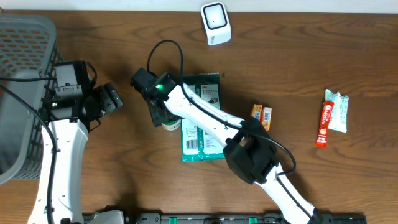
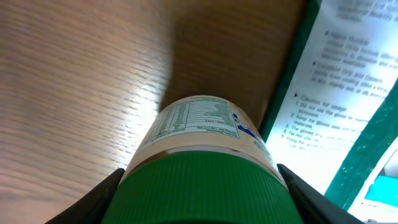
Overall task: Scan the item barcode
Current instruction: 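Close the right gripper around the green-lidded jar and secure it, then lift the jar with the right gripper and hold it under the scanner, then carry the jar right and set it beside the red tube, then release the jar and move the right gripper to the glove package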
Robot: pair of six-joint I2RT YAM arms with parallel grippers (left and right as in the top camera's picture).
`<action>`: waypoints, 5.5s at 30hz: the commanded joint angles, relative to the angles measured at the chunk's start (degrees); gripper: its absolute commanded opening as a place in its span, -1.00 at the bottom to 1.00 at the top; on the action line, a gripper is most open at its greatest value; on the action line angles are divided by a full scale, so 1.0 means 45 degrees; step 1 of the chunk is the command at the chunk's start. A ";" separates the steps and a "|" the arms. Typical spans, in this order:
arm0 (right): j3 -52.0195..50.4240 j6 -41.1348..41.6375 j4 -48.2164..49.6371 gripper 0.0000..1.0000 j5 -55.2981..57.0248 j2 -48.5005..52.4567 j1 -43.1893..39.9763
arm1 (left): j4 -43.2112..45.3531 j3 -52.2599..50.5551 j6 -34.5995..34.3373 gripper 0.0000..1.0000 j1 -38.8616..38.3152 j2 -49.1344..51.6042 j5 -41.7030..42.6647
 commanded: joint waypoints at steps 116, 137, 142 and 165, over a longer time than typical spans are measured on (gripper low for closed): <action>-0.3507 -0.6280 -0.1506 -0.74 0.0743 -0.4148 -1.2109 | 0.0005 0.0141 -0.0063 0.84 0.0034 0.0000 -0.0117; -0.6203 -0.6348 0.0170 0.99 -0.0389 -0.4182 -1.3794 | 0.0000 0.0141 -0.0063 0.84 0.0034 0.0000 -0.0117; -0.4634 -0.6339 -0.1010 0.99 -0.0466 -0.4216 -1.3818 | 0.0000 0.0141 -0.0063 0.84 0.0034 0.0000 -0.0117; -0.1166 -0.6669 -0.2380 0.99 -0.6164 -0.4235 -0.8199 | 0.0000 0.0141 -0.0063 0.83 0.0034 0.0000 -0.0117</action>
